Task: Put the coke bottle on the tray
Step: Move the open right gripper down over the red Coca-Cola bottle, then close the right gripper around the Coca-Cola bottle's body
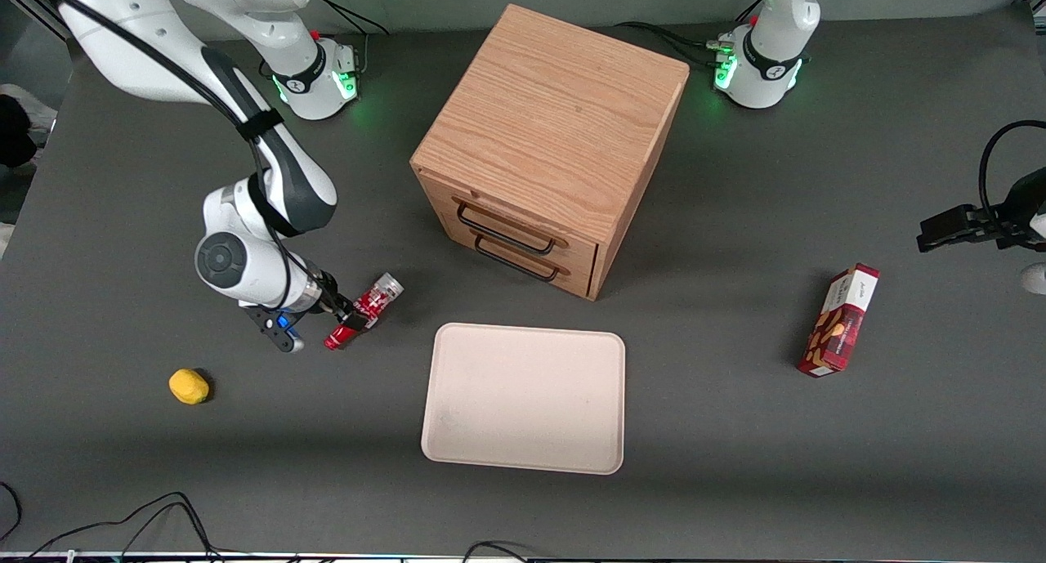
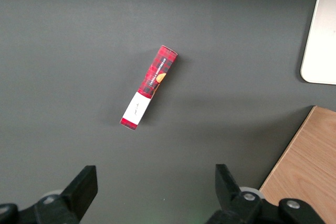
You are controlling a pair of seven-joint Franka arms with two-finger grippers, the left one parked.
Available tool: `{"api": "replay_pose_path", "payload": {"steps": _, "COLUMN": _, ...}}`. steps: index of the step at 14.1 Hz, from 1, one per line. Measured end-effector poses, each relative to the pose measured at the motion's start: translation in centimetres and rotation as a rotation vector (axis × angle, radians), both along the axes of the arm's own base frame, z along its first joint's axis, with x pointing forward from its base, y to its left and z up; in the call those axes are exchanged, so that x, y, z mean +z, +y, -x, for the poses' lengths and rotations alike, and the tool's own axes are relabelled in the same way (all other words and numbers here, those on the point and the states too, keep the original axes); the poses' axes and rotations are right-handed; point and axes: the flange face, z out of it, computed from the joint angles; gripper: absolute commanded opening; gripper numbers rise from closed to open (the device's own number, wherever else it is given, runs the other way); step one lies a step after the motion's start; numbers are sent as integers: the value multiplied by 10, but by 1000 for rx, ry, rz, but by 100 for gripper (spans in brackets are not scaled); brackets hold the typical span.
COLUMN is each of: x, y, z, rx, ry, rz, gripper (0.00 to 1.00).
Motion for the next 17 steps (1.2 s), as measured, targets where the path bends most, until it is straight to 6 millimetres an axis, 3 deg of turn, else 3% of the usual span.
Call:
{"api": "replay_pose_path", "payload": {"steps": 3, "x": -26, "y": 1, "z": 1, "rx": -20, "ry": 15, "rz": -4, "gripper": 100}}
{"api": "replay_pose_path", "payload": {"steps": 11, "x": -50, "y": 3, "z": 2, "rx": -35, "ry": 10, "rz": 1, "gripper": 97}}
{"api": "replay_pose_path", "payload": {"steps": 14, "x": -53, "y": 3, "z": 3, "rx": -32, "ry": 12, "rz": 3, "gripper": 78}}
{"api": "replay_pose_path", "payload": {"steps": 17, "x": -55, "y": 3, "z": 2, "rx": -30, "ry": 3, "rz": 0, "gripper": 35}}
